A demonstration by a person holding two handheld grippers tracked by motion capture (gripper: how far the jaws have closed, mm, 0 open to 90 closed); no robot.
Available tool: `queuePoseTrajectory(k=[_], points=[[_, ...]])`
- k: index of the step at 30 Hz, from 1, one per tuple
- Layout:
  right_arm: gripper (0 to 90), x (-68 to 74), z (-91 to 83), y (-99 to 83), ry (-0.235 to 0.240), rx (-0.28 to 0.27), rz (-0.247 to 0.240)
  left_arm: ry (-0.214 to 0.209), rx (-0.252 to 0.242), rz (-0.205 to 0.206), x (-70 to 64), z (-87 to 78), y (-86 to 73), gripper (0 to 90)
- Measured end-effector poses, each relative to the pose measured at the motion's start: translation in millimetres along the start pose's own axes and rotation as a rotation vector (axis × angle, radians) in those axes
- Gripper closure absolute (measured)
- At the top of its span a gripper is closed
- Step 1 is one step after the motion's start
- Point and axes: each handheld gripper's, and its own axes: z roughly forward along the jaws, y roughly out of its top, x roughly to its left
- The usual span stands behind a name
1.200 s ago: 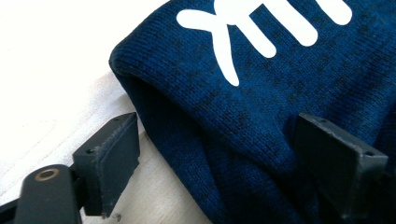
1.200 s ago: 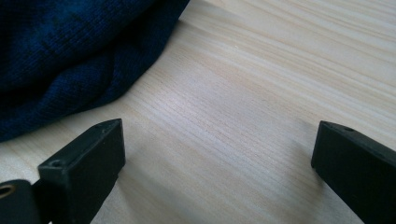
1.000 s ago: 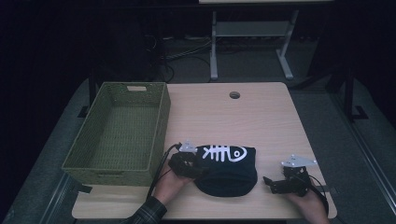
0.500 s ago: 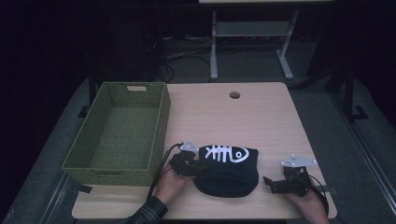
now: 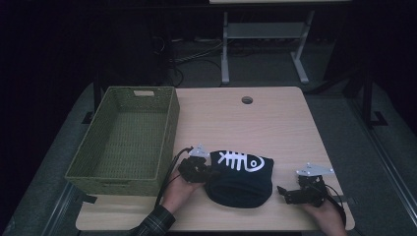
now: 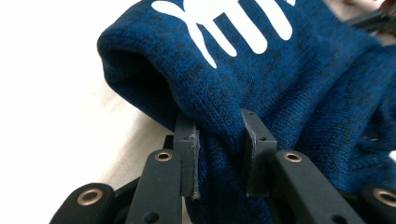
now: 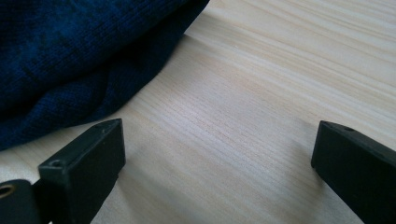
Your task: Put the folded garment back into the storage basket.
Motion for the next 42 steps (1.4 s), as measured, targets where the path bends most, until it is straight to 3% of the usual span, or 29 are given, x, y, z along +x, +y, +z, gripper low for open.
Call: queuePoseTrajectory(k=[18,25,42], points=[[2.7,0.1,-0.1,0.0,0.002,-0.001,0.002,-0.021,-0.073,0.051,-9.9,-32.3,28.2,72.3],[2.7,0.0,0.0,-0.1,0.001,-0.002,0.0,-0.018,-0.114,0.076,-8.1,-53.8,46.9,72.9],[2.7,0.0,-0.1,0.0,0.001,-0.002,0.001,-0.008,-0.205,0.075,0.6,-97.8,67.2,74.2]])
